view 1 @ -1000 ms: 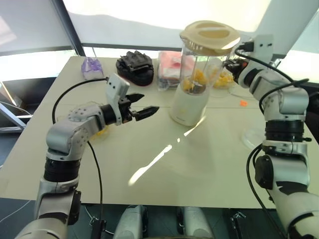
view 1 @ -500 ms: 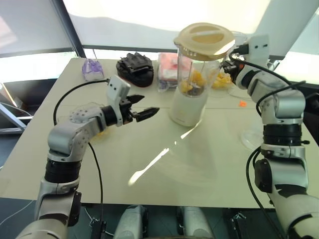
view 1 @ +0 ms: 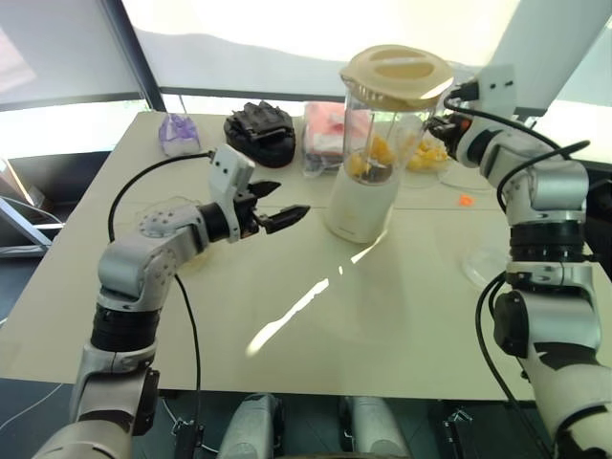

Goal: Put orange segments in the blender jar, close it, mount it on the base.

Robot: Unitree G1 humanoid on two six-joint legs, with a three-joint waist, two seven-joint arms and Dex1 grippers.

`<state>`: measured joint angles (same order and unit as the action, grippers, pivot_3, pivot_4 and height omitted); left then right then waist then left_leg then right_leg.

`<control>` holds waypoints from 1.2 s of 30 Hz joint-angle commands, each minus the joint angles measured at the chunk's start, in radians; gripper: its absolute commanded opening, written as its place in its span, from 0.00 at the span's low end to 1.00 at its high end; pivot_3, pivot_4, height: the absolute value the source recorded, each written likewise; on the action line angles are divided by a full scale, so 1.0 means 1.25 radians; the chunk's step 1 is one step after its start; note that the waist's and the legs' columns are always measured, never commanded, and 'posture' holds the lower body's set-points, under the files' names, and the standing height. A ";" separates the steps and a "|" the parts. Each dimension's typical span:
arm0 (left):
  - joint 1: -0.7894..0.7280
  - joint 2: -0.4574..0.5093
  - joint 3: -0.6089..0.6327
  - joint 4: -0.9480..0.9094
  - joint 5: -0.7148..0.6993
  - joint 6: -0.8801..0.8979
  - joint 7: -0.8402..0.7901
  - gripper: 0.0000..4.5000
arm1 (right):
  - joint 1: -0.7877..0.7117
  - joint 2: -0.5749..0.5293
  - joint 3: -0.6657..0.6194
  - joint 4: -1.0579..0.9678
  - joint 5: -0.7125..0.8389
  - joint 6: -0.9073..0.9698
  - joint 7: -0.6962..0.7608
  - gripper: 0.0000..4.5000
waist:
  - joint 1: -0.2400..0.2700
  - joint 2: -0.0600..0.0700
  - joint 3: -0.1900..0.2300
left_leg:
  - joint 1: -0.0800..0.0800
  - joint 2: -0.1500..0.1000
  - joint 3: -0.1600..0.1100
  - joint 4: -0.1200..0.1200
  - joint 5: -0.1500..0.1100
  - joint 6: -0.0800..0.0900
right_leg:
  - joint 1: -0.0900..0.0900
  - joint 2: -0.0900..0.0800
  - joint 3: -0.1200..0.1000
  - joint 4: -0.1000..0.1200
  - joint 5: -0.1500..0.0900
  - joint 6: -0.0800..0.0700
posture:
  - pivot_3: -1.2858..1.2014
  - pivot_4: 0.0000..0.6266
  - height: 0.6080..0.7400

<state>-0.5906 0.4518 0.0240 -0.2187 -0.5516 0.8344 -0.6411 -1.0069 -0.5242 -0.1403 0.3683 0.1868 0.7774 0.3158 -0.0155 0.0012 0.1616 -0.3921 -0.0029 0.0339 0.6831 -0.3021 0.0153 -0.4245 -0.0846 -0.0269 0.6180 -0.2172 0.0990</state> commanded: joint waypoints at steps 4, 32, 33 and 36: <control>-0.008 -0.004 0.006 -0.010 0.006 -0.027 0.009 1.00 | 0.052 0.057 -0.011 -0.095 -0.017 0.125 -0.104 0.20 | -0.001 0.000 0.000 | 0.000 0.000 0.000 0.000 0.000 0.000 | 0.000 0.000 0.000 0.001 0.000 0.000 | 0.52 0.24 1.00; -0.021 -0.018 -0.006 0.010 0.012 -0.039 0.012 1.00 | 0.106 0.060 -0.012 -0.097 -0.036 0.073 -0.102 0.98 | 0.000 0.001 0.004 | -0.002 0.000 0.000 0.000 0.000 0.000 | -0.001 0.000 0.000 -0.001 -0.001 -0.002 | 0.52 0.24 1.00; -0.020 -0.019 -0.005 0.005 0.011 -0.036 0.014 1.00 | 0.114 0.045 0.001 -0.109 -0.048 0.067 -0.098 0.99 | 0.001 0.000 0.005 | -0.003 0.000 0.000 0.000 0.000 0.000 | -0.002 0.000 0.000 -0.001 0.000 -0.001 | 0.52 0.24 1.00; -0.015 -0.016 0.000 -0.002 0.006 -0.030 0.016 1.00 | 0.158 0.017 0.016 -0.181 -0.065 0.080 -0.096 0.99 | 0.001 0.001 0.005 | -0.004 0.000 0.000 -0.001 0.000 0.000 | -0.003 0.000 0.000 -0.002 0.000 0.000 | 0.52 0.24 1.00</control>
<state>-0.5982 0.4273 0.0139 -0.1798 -0.5354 0.7998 -0.6260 -0.8195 -0.4848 -0.1222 0.2335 0.1203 0.8861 0.1942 -0.0143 0.0019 0.1674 -0.3971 -0.0031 0.0338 0.6815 -0.3022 0.0154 -0.4289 -0.0844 -0.0272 0.6155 -0.2171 0.0992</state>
